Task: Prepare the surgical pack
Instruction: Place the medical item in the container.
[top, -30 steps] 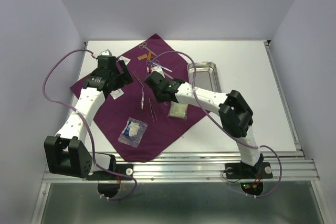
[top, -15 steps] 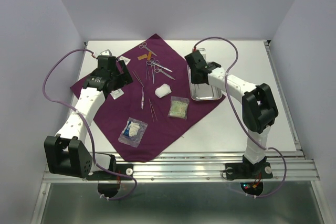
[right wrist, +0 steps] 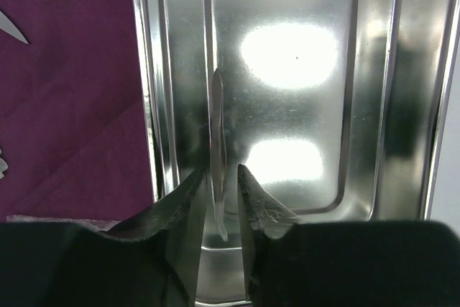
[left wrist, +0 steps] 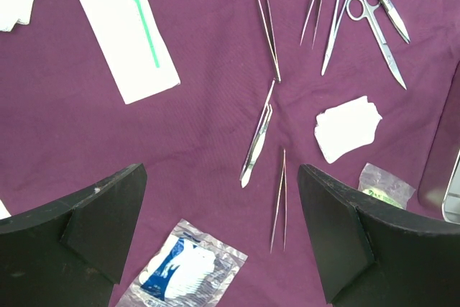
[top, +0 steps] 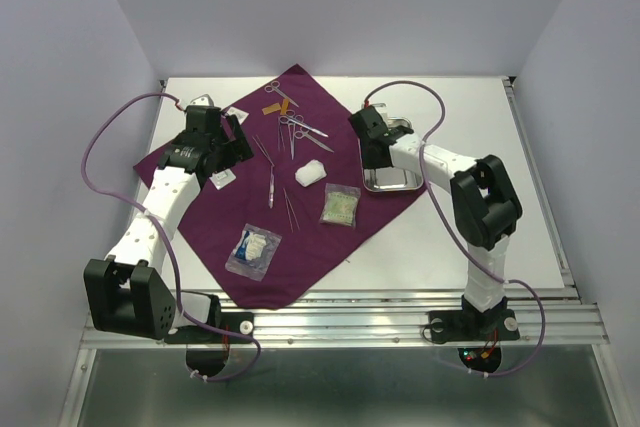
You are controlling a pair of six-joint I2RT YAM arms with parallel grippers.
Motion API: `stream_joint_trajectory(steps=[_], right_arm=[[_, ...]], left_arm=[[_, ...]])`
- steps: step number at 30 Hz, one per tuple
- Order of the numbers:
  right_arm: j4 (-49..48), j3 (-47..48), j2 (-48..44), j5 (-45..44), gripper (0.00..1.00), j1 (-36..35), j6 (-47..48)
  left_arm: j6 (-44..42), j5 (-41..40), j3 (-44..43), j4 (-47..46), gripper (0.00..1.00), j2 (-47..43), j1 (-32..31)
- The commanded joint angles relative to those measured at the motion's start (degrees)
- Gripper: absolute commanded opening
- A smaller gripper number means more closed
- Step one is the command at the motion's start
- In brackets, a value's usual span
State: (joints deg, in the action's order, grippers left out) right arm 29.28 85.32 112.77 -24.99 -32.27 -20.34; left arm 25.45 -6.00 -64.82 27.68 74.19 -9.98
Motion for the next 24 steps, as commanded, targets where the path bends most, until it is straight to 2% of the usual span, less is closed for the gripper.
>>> stream_joint_trajectory(steps=[1, 8, 13, 16, 20, 24], right_arm=[[-2.47, 0.55, -0.09, 0.03, 0.33, -0.25, 0.82], [-2.47, 0.64, -3.52, 1.35, 0.35, -0.25, 0.48], [-2.47, 0.81, -6.77, 5.56, 0.35, -1.39, -0.75], [-2.30, 1.60, -7.48, 5.57, 0.36, -4.81, -1.46], [-2.03, 3.01, -6.78, 5.92, 0.44, -10.61, -2.34], [-1.86, 5.11, -3.63, 6.71, 0.44, -15.88, -1.99]], left_arm=[[-0.93, 0.37, -0.93, -0.96, 0.99, -1.59, 0.40], [-0.58, 0.90, -0.75, -1.23, 0.99, -1.86, 0.40], [-0.32, 0.82, -0.14, -1.66, 0.99, -2.12, 0.40], [-0.14, 0.64, -0.13, -1.67, 0.99, -1.95, 0.40], [0.03, 0.38, -0.48, -1.67, 0.99, -1.60, 0.40], [1.00, -0.50, -0.57, -1.40, 0.99, -1.86, 0.48]])
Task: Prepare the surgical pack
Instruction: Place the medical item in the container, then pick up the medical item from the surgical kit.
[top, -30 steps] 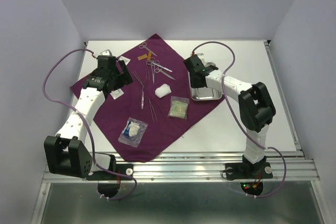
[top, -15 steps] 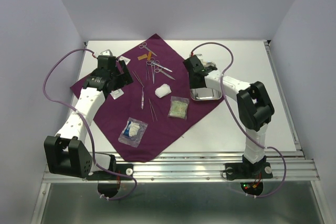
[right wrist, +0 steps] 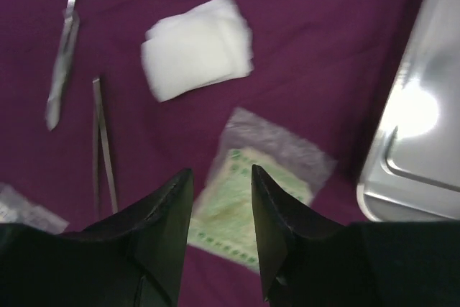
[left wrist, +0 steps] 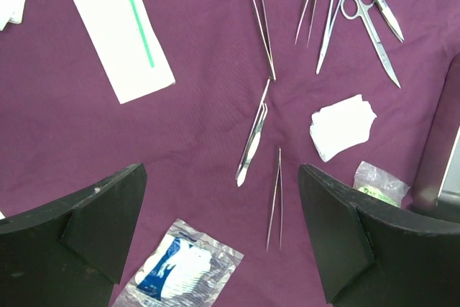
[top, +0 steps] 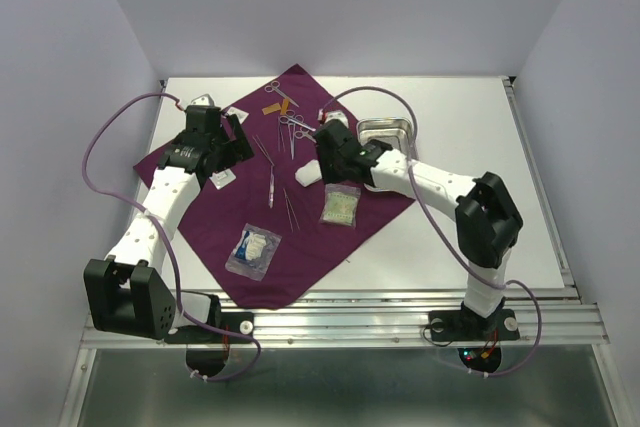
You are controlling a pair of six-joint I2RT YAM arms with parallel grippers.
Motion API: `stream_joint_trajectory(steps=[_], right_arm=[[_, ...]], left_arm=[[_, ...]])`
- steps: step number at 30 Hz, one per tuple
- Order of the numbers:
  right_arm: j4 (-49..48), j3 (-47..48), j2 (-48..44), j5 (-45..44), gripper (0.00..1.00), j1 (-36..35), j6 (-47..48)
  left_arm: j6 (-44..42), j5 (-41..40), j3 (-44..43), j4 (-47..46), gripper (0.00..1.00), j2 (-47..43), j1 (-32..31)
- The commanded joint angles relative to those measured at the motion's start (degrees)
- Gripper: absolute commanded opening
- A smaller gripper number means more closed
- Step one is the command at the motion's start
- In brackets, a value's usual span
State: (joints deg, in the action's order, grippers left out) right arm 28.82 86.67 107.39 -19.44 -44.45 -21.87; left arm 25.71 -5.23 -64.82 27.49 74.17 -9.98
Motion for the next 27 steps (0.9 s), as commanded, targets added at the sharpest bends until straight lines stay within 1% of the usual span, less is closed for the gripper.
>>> stream_joint_trajectory(steps=[1, 7, 11, 19, 27], right_arm=[[-1.48, 4.11, 2.46, 1.33, 0.44, -5.28, -0.46], [-1.40, 7.45, 8.17, 2.65, 0.45, -9.69, -0.46], [-0.70, 10.61, 11.95, 3.00, 0.47, -10.92, 0.24], [0.19, 15.28, 17.32, 4.23, 0.48, -11.98, 0.07], [0.27, 15.72, 20.48, 4.68, 0.48, -12.51, 0.07]], left_arm=[[1.09, -1.53, -0.57, -1.21, 0.99, -1.92, 0.57], [1.53, -2.41, -0.31, -0.59, 0.99, -2.54, 1.45], [1.53, -2.41, 0.13, -0.42, 0.99, -2.89, 1.89], [1.53, -2.15, 1.01, -0.33, 0.99, -3.42, 2.33], [1.27, -2.24, 1.45, -0.41, 0.99, -3.95, 2.42]])
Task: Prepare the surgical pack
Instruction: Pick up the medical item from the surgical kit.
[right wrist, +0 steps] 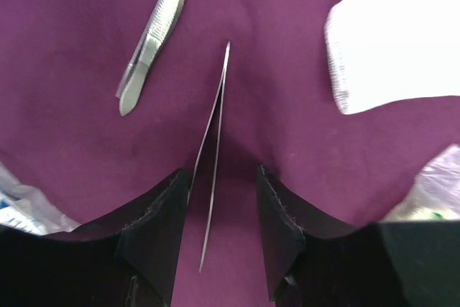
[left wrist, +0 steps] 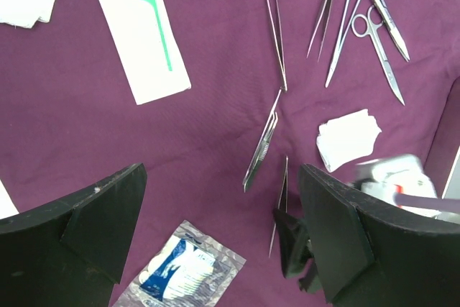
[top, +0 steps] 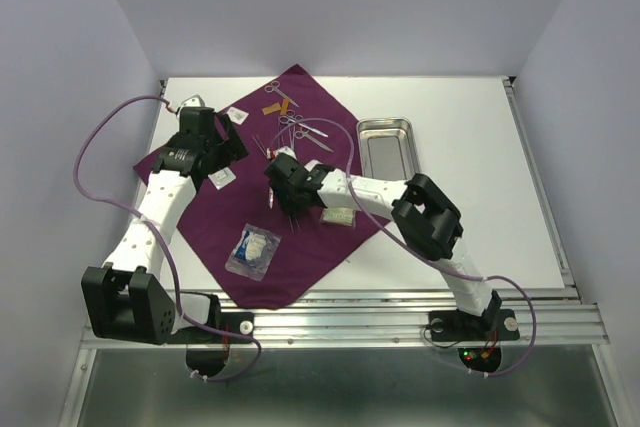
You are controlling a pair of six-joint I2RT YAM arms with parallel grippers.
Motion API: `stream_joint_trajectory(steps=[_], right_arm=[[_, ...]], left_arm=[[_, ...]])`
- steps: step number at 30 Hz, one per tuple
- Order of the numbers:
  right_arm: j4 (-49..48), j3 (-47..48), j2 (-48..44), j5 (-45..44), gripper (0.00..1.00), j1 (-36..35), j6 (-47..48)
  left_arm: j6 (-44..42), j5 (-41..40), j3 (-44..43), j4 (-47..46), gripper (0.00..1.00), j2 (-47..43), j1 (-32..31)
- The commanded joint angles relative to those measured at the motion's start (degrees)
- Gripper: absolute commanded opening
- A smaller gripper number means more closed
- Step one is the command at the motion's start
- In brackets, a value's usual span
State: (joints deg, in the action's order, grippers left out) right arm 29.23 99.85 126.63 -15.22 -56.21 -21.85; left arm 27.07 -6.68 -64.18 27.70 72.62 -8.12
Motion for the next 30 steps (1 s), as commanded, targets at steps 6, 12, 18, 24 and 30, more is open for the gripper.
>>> stream_joint_trajectory(steps=[6, 12, 18, 24, 30], right_arm=[[0.30, 3.33, 1.96, -0.60, 0.34, -1.28, -0.12], [0.03, 2.71, -0.33, -3.76, 0.13, -1.28, -0.65], [0.12, 2.10, -3.66, -7.01, 0.11, -1.28, 0.14], [0.21, 1.48, -6.65, -11.31, 0.11, -1.28, 1.19], [0.30, -0.09, -11.30, -13.51, 0.12, 3.46, 1.54]], left_arm=[[-0.26, -0.62, 0.99, -0.72, 0.99, -1.87, 0.74], [-0.53, -0.53, 0.99, -0.90, 0.99, -1.96, 0.82], [-0.61, -0.44, 1.16, -0.98, 0.99, -1.69, 0.91], [-0.70, -0.35, 0.99, -0.99, 0.99, -1.69, 0.91], [-0.88, -0.44, 0.38, -0.72, 0.99, -1.95, 0.91]])
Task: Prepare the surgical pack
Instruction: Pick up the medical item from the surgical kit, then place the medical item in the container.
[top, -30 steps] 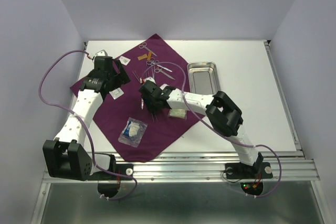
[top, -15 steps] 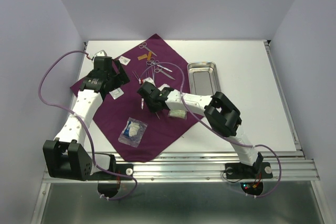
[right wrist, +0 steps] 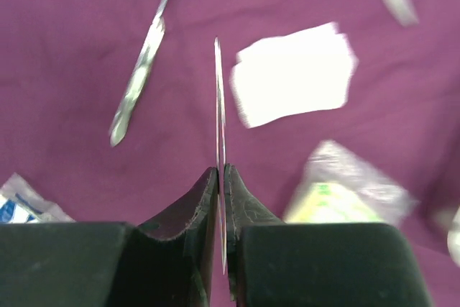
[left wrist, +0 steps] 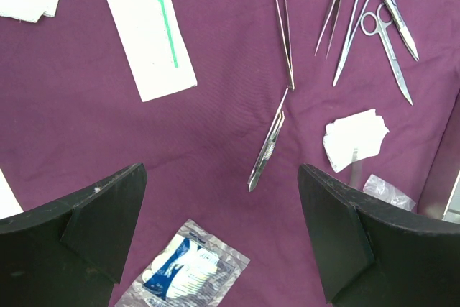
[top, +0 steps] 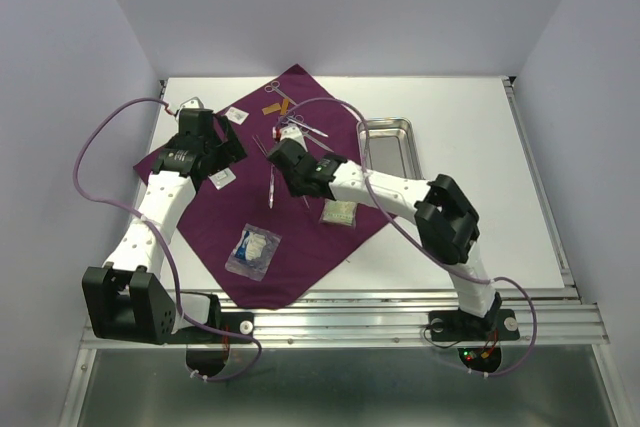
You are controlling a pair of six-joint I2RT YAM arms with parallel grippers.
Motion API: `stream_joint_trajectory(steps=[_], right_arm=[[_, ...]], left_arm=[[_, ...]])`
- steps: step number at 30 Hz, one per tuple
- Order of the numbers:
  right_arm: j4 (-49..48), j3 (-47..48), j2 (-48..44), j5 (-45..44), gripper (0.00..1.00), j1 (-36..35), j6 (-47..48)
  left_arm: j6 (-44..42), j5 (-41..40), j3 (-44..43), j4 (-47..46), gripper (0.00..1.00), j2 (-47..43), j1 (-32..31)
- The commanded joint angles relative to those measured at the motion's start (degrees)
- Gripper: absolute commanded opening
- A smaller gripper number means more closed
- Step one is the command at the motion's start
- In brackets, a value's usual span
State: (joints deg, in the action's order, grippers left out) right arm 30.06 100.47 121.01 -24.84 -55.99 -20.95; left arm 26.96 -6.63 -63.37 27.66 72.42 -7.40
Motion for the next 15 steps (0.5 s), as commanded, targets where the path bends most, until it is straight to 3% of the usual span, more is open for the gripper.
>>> stream_joint_trajectory(steps=[1, 8, 15], right_arm=[[-0.53, -1.06, -6.31, -3.99, 0.12, 5.25, 0.56], [-0.88, -6.24, -11.32, -3.20, 0.12, 16.24, 0.73], [-1.94, -10.72, -11.77, -2.50, 0.12, 22.85, 2.23]], left_arm=[[-0.86, -0.49, -0.61, -0.59, 0.99, -1.76, 0.19], [-1.12, -0.31, -1.05, -0.24, 0.99, -1.93, 0.28], [-1.47, 0.48, -1.75, -0.33, 0.99, -1.76, 0.28]])
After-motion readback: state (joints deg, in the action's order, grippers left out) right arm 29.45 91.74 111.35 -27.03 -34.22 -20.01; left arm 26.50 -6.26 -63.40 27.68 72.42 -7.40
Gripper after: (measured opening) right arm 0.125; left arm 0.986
